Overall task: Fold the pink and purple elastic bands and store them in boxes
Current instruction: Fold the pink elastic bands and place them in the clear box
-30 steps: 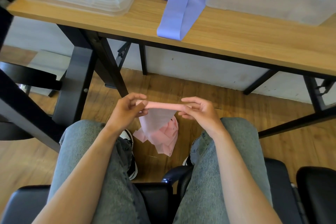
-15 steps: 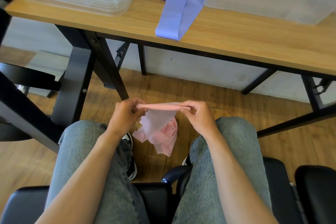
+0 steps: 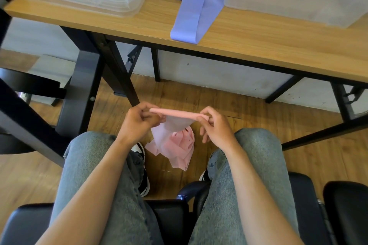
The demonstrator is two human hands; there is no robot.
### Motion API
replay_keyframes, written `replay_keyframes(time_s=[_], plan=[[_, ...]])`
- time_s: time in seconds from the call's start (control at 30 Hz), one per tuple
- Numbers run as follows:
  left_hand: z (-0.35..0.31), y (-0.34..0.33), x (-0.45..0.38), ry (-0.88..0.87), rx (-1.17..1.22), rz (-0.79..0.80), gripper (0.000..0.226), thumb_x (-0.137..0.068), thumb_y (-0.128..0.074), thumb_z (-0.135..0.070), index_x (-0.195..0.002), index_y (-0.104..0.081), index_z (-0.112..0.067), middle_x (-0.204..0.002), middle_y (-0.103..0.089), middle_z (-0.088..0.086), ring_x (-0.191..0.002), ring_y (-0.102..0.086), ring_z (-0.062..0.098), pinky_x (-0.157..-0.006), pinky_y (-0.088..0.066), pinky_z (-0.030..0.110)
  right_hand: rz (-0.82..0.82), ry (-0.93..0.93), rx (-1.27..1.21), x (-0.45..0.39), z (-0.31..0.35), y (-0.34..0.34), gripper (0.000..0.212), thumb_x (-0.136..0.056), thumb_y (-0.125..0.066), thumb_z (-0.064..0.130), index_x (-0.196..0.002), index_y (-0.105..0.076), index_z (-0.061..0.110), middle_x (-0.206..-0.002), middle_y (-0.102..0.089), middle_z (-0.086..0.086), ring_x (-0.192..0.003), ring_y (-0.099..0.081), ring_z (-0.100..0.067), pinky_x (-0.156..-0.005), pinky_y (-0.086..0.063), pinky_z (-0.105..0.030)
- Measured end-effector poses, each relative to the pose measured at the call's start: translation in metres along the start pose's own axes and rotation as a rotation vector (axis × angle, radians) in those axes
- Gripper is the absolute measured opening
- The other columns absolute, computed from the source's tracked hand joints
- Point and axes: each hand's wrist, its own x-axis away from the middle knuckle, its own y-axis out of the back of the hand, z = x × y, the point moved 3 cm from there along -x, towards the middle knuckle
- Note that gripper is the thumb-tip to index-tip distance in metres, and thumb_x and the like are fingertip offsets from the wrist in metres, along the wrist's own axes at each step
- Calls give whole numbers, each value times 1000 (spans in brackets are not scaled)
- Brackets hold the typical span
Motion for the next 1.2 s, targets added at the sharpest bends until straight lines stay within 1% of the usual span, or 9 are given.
replay_keyframes(time_s=[0.13,0.23,0.4,0.53,0.7,0.77,0.9,1.07,1.2], plan=[[-2,1,-1,41,95,-40,22,-96,-68,-20,-111,-66,-4,-96,-80,8,-94,-78,22,-87,-63,39,-12,-63,-399,1,9,5,13,-100,-67,14,-110,-69,6,-85,-78,-8,-77,-78,-22,-68,-65,-33],[2,4,-3,38,91,-24,21,-94,-69,-15,-108,-65,0,-98,-79,10,-94,-78,25,-83,-64,37,-16,-111,-496,1,9,6,17,-101,-66,19,-108,-70,4,-89,-79,-10,-82,-79,-25,-71,-65,-33],[6,8,-4,-41,-109,29,33,-88,-76,-4,-118,-64,-11,-105,-76,4,-97,-75,14,-84,-62,28,-19,-52,-363,-1,-1,7,23,-92,-76,9,-114,-70,11,-104,-78,-5,-89,-79,-17,-74,-66,-37],[7,7,-2,-153,-341,15,30,-90,-76,-16,-119,-71,-18,-106,-74,-8,-97,-71,5,-88,-61,28,-26,3,-172,-1,-2,4,36,-91,-76,7,-125,-73,20,-115,-76,6,-99,-74,-9,-87,-63,-32],[3,0,3,-215,-419,-47,19,-93,-72,-23,-111,-72,-17,-89,-73,-6,-71,-73,9,-69,-64,30,-29,58,36,0,2,0,18,-99,-68,13,-109,-73,28,-95,-70,16,-84,-68,-2,-72,-59,-21],[3,-2,3,-172,-378,-51,17,-94,-71,-23,-110,-70,-16,-84,-73,-3,-67,-73,12,-68,-64,31,-28,62,55,-1,2,0,15,-102,-63,16,-107,-66,30,-91,-68,13,-72,-66,-3,-62,-57,-20],[2,-1,0,-44,-53,21,19,-94,-70,-7,-114,-69,-9,-96,-76,7,-88,-76,22,-83,-64,40,40,56,29,0,2,-1,10,-106,-57,17,-108,-59,27,-79,-62,10,-55,-58,-2,-51,-46,-18],[0,4,-2,46,171,-40,22,-99,-65,-23,-108,-70,-4,-92,-77,15,-88,-77,29,-84,-64,41,52,-40,-408,-2,7,5,14,-97,-68,3,-110,-69,8,-94,-77,-9,-81,-78,-23,-65,-63,-32],[4,4,-2,7,158,24,23,-93,-68,-11,-115,-68,-3,-98,-78,12,-93,-77,28,-82,-64,35,20,-99,-559,-1,7,11,17,-95,-73,11,-111,-73,5,-105,-77,-13,-91,-78,-27,-75,-65,-32]])
